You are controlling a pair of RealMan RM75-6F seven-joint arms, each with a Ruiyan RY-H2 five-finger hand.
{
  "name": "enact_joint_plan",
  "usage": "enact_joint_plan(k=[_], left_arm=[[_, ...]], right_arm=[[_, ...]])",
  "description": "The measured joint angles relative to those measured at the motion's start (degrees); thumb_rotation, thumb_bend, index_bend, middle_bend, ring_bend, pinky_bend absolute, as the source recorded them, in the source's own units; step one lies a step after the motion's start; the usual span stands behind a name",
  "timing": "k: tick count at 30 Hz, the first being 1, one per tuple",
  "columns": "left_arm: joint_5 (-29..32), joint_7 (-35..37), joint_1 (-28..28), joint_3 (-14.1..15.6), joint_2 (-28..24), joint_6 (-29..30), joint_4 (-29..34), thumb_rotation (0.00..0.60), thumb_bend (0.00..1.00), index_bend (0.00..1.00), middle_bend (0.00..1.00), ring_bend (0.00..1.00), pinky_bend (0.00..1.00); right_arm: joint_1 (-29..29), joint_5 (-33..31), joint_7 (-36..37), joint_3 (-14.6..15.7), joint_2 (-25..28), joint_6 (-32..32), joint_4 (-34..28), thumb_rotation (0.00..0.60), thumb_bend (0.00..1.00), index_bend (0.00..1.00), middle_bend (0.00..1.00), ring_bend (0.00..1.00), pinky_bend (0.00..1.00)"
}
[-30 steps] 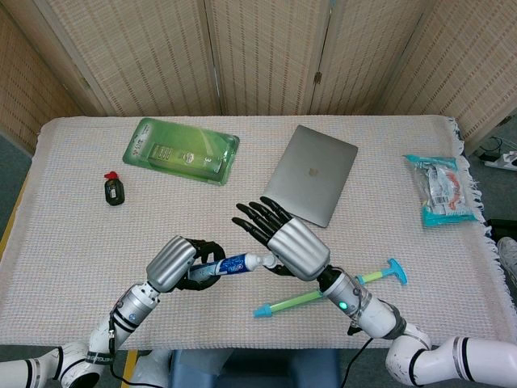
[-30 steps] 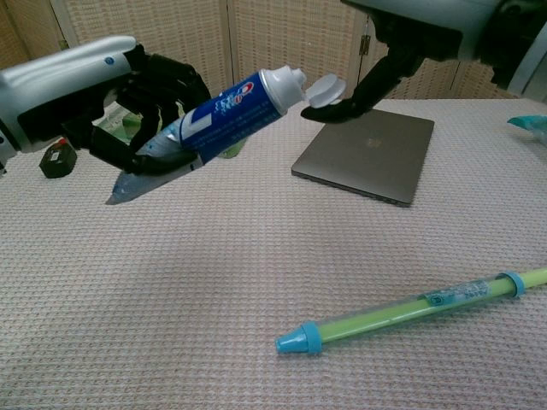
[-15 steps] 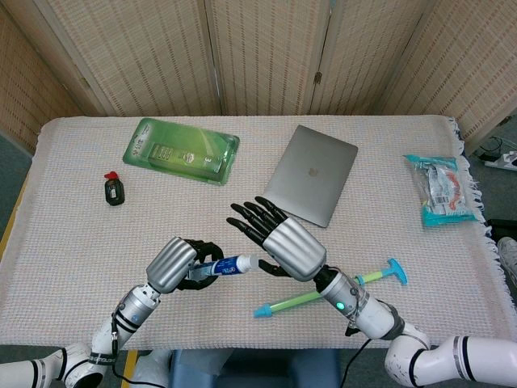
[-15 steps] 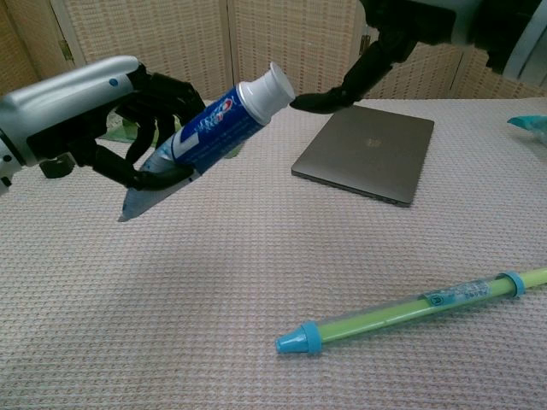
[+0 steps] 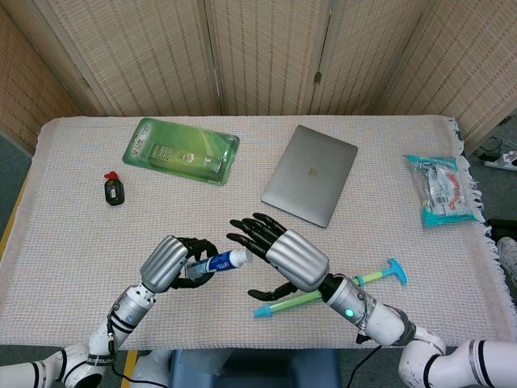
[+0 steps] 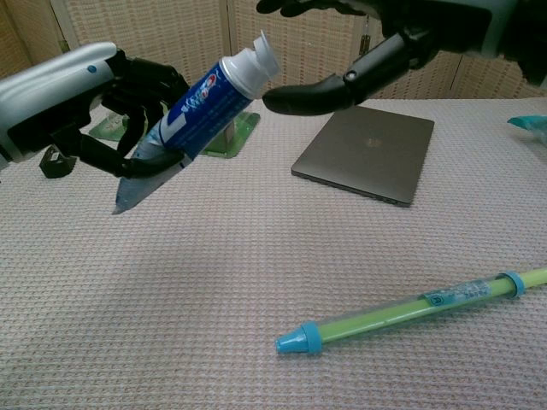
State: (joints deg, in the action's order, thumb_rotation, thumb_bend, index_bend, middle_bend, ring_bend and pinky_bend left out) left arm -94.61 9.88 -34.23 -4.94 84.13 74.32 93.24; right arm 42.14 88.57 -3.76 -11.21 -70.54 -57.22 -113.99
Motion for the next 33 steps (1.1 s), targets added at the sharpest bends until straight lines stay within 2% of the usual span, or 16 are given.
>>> enact_joint_plan(k=[3,16,33], left_arm=[[0.03,-0.54,-0.09,-0.03,-0.06,-0.21,0.42,0.600,0.72,0.84,0.87,0.77,0.74],[0.54,-3.91,-0.44,-0.34,-0.08,-1.09,2.10,0.600,0.72,0.84,0.87,0.77,0.74],[1.42,-6.29,-0.50,-0.41,-0.15,-1.98,2.71,0.600,0.72,0.85,0.88,0.77,0.74]], right_arm=[[0.63,0.23,1.41,-0.04,-0.99,0.07,0.53,0.296,0.31,0.00,0.00,0.00,0.00],[3.48,-0.57,6.79,-0.92,-5.57,0.68,2.78,0.293,0.31,0.00,0.00,0.00,0.00],[6.08,-2.75,5.12,-1.43,-9.04,1.89,4.45,0.289,0.31,0.00,0.00,0.00,0.00]])
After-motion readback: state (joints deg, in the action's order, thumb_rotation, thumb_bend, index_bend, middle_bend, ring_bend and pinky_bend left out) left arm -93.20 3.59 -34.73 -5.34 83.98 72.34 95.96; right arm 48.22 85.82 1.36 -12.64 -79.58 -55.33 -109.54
